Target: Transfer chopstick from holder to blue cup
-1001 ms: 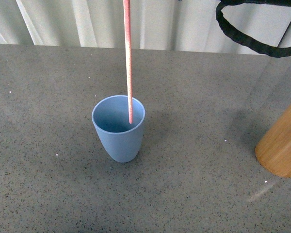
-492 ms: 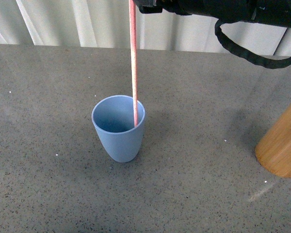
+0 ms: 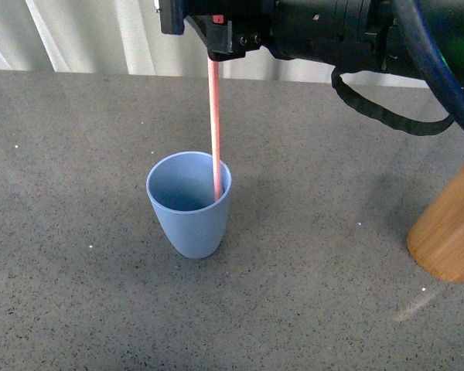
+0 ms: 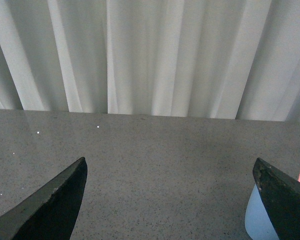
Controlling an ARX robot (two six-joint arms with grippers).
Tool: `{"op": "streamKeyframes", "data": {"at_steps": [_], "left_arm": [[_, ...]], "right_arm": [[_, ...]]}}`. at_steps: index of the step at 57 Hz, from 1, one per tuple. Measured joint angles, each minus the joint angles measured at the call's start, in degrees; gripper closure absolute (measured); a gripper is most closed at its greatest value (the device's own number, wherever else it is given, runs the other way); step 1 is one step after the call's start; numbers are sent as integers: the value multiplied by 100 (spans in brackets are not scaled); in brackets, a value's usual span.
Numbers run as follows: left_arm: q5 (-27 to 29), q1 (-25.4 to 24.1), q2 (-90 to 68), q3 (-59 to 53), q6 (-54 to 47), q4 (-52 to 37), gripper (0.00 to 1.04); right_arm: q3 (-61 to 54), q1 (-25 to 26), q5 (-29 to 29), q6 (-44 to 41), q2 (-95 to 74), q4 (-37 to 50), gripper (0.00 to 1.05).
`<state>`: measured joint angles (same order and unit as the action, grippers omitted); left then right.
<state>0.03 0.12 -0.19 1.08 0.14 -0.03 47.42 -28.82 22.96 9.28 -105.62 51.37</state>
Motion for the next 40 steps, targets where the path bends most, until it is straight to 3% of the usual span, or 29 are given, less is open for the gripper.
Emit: {"op": "streamKeyframes", "data": {"at_steps": [14, 22, 34, 40], "left_arm": [[0, 0, 0, 0, 0, 0, 7], [0, 0, 0, 0, 0, 0, 7], [0, 0, 0, 0, 0, 0, 7], [0, 0, 0, 0, 0, 0, 7]], "right_arm": [[-76, -61, -59, 17, 85, -28, 30], [-151, -85, -114, 20, 337, -96, 8], [-389, -20, -490, -44, 925, -221, 10], [-634, 245, -717, -68, 1386, -299, 10]]}}
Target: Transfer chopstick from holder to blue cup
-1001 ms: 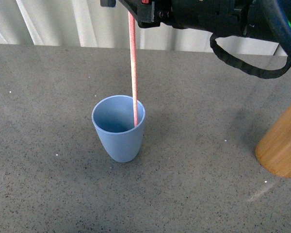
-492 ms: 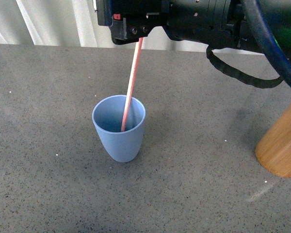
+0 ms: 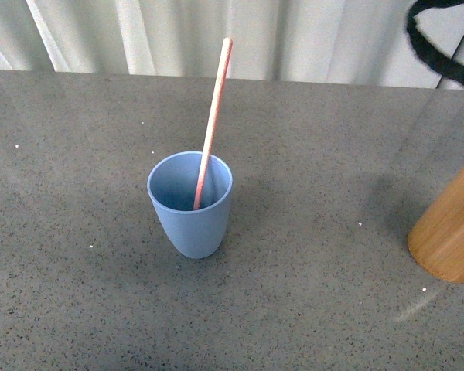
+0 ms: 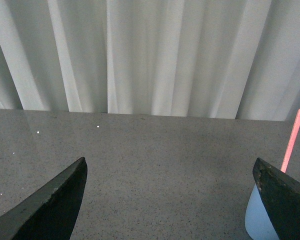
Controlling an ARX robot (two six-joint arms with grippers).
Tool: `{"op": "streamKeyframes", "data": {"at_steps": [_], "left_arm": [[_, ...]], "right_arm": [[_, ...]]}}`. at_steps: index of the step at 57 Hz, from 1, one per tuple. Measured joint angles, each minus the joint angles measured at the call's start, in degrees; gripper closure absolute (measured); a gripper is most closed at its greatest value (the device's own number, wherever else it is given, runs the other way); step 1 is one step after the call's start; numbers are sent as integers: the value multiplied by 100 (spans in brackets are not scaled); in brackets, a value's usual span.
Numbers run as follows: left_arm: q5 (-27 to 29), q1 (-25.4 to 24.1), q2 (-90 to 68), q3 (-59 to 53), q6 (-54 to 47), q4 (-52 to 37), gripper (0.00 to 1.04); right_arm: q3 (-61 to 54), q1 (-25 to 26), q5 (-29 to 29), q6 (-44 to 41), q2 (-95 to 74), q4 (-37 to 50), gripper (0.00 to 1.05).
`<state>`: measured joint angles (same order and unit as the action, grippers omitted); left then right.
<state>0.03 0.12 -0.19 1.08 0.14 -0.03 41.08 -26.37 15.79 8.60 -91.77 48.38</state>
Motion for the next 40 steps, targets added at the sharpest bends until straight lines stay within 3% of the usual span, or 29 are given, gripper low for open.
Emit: {"op": "streamKeyframes", "data": {"at_steps": [25, 33, 40], "left_arm": [[0, 0, 0, 0, -2, 0, 7], [0, 0, 0, 0, 0, 0, 7], [-7, 0, 2, 0, -2, 0, 7]], "right_arm": [[-949, 1996, -229, 57, 2448, -1051, 10], [-1467, 2420, -1287, -396, 3711, -2273, 10], [-1788, 2463, -1486, -675, 4360, -2601, 10]]}}
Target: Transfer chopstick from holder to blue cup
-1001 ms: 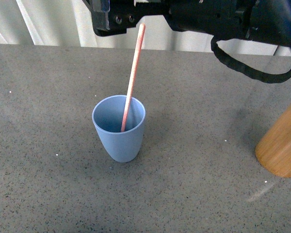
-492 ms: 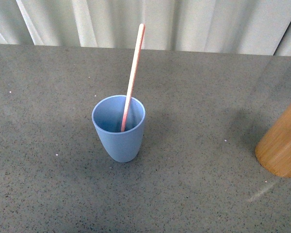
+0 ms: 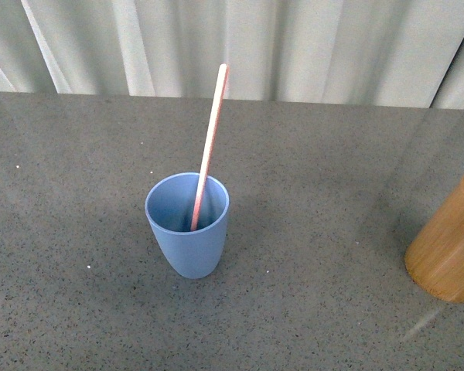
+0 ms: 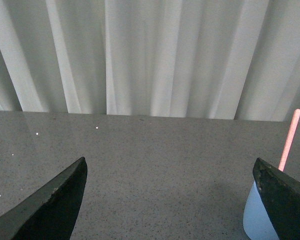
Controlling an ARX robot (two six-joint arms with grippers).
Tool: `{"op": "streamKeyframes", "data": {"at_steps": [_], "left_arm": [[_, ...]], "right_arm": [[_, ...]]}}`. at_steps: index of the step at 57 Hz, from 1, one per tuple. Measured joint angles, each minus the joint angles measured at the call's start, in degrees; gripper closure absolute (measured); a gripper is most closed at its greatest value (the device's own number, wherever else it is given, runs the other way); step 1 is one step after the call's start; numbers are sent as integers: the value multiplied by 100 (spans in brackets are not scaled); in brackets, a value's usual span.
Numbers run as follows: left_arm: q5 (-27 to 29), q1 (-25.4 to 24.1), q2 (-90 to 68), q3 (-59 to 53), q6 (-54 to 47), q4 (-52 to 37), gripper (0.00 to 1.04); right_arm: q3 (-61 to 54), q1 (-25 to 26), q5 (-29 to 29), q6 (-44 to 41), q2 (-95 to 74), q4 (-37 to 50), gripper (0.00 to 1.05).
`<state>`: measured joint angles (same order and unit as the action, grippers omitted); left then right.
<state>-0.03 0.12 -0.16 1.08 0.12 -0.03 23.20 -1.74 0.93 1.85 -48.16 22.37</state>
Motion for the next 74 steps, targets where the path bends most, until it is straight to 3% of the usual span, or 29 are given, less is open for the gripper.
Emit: {"op": "streamKeyframes", "data": {"at_steps": [3, 7, 30, 74], "left_arm": [[2, 0, -2, 0, 2, 0, 7], [20, 0, -2, 0, 2, 0, 7], [9, 0, -2, 0, 2, 0, 7], [9, 0, -2, 0, 2, 0, 7]], "right_arm": [[-96, 74, -33, -68, 39, 227, 17], [-452, 151, -85, -125, 249, 450, 34], [-1475, 164, -85, -164, 1226, 481, 104], [-2225, 166, -90, -177, 2898, -317, 104]]}}
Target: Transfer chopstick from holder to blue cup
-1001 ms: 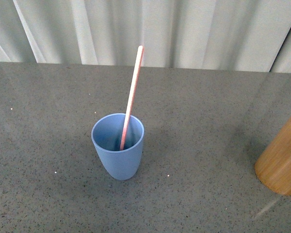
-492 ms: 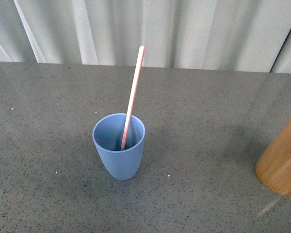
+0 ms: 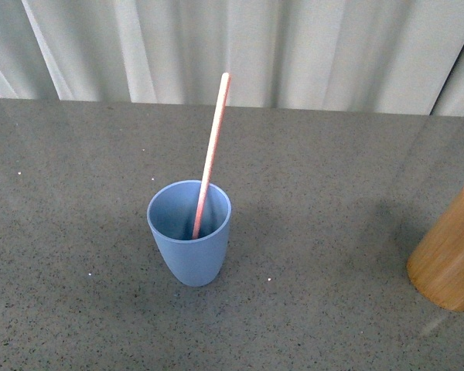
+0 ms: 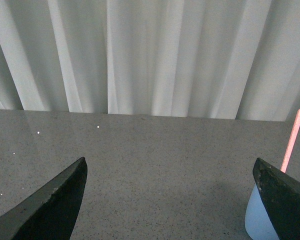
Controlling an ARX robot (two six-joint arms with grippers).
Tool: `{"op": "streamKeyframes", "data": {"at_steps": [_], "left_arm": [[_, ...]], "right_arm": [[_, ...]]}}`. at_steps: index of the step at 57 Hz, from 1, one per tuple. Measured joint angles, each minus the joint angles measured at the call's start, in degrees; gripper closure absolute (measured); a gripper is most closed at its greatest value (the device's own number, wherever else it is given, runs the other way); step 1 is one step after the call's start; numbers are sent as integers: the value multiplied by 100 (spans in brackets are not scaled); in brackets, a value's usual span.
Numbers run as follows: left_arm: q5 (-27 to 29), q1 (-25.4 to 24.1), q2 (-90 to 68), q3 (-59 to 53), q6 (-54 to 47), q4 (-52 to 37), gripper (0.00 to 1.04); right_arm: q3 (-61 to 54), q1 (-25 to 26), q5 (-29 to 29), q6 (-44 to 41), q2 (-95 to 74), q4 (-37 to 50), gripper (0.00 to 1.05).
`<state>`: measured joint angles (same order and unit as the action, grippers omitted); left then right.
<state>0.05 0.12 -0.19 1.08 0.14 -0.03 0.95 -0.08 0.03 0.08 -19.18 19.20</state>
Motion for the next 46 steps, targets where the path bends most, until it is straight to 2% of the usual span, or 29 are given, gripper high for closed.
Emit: {"op": "streamKeyframes", "data": {"at_steps": [29, 33, 35, 46], "left_arm": [[-2, 0, 0, 0, 0, 0, 7], [-2, 0, 0, 0, 0, 0, 7], [0, 0, 0, 0, 0, 0, 7], [-2, 0, 4, 0, 0, 0, 7]], "right_arm": [[0, 0, 0, 0, 922, -903, 104], [2, 0, 2, 0, 1556, -1742, 104], [2, 0, 0, 2, 1718, -1860, 104], [4, 0, -2, 2, 1893, -1908, 104]]}}
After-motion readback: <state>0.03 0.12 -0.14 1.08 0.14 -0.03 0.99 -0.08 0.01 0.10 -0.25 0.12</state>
